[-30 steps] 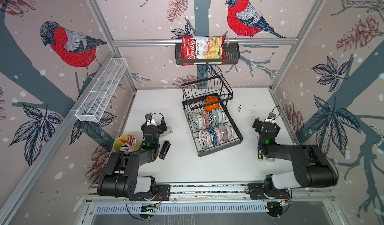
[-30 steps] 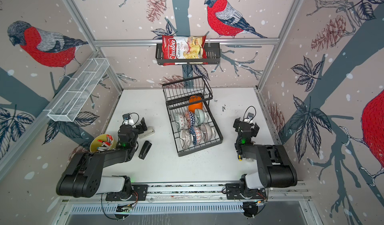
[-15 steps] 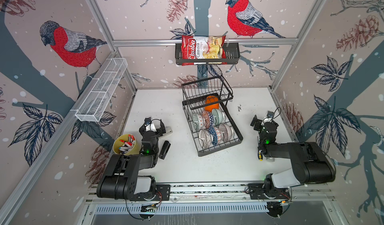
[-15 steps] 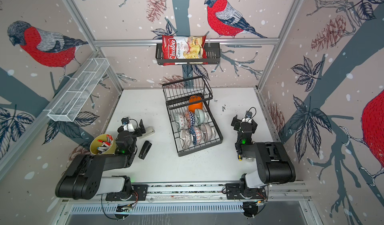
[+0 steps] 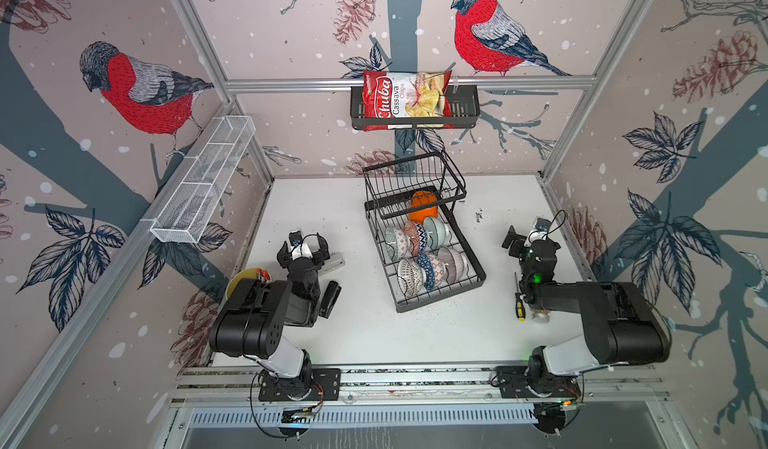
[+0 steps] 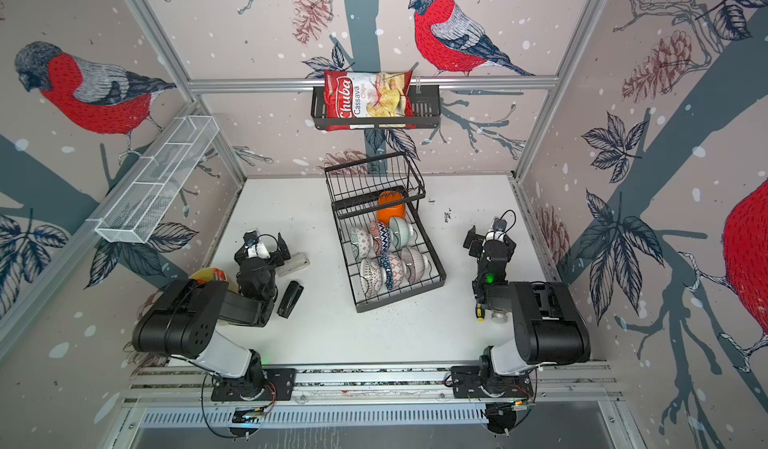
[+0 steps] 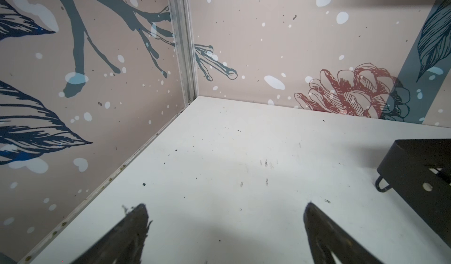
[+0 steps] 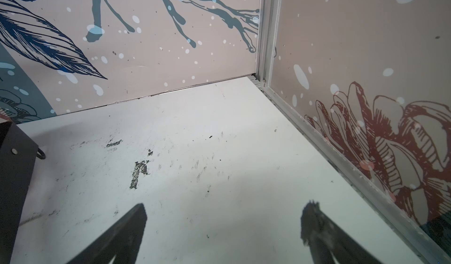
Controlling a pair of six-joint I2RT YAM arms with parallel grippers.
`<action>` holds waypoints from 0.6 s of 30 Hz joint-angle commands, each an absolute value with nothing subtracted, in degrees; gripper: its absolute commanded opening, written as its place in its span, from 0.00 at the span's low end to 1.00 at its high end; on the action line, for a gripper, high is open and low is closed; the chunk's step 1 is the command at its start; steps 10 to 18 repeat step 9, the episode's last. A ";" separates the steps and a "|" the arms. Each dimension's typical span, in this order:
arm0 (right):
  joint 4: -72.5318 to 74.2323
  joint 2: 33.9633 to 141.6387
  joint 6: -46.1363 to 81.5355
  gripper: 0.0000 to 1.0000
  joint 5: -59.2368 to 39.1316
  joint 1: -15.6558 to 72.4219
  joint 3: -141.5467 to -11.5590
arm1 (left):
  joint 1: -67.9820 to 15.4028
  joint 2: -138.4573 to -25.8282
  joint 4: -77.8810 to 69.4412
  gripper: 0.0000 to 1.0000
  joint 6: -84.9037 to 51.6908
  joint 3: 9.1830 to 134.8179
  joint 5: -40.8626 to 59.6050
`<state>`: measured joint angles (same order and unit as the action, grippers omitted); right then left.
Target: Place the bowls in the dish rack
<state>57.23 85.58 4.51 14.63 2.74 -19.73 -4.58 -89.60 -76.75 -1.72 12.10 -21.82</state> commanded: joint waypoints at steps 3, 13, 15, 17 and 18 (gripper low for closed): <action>56.83 85.84 4.75 1.00 14.28 2.81 -20.17 | -4.53 -89.69 -77.73 0.98 -2.20 12.26 -23.51; 56.89 85.60 4.83 1.00 13.97 2.64 -20.10 | -4.57 -89.65 -77.95 0.98 -2.11 12.19 -23.43; 56.89 85.60 4.83 1.00 13.97 2.64 -20.10 | -4.57 -89.65 -77.95 0.98 -2.11 12.19 -23.43; 56.89 85.60 4.83 1.00 13.97 2.64 -20.10 | -4.57 -89.65 -77.95 0.98 -2.11 12.19 -23.43; 56.89 85.60 4.83 1.00 13.97 2.64 -20.10 | -4.57 -89.65 -77.95 0.98 -2.11 12.19 -23.43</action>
